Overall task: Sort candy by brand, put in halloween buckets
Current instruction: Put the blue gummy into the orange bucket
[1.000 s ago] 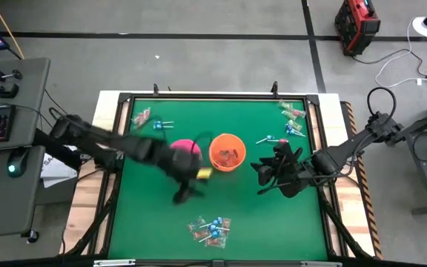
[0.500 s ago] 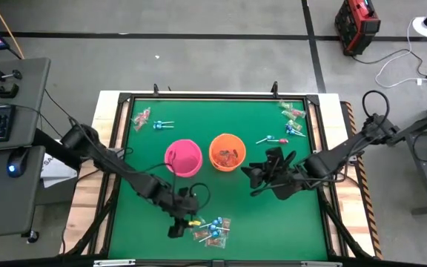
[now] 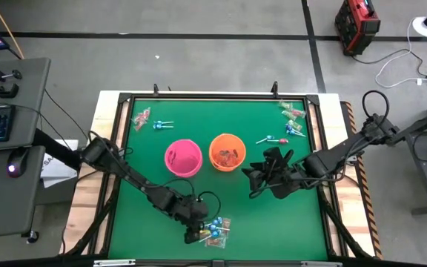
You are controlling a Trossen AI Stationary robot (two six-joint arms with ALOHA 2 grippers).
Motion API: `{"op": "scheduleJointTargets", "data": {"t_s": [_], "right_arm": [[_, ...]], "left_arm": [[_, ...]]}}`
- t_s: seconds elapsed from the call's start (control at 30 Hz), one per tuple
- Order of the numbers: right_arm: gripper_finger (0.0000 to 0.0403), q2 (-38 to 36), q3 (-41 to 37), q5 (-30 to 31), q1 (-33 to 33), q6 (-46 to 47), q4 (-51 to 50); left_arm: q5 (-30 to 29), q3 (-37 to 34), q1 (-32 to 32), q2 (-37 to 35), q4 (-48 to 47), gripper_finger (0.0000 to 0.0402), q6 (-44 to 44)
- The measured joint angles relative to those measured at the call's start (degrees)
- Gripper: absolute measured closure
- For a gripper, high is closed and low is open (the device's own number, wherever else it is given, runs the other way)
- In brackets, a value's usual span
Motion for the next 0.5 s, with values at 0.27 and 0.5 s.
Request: {"op": "scheduleJointTargets", "data": {"t_s": [0.27, 0.5], "right_arm": [[0.0176, -0.02, 0.00, -3.42, 0.10, -0.55, -2.53], [0.0176, -0.04, 0.00, -4.73, 0.09, -3.90, -2.57]], "left_arm": [[-1.78, 1.53, -0.02, 2.12, -3.34, 0.0257, -3.43], [-1.69, 1.26, 2.28, -5.43, -5.30, 0.0385, -0.28]]}}
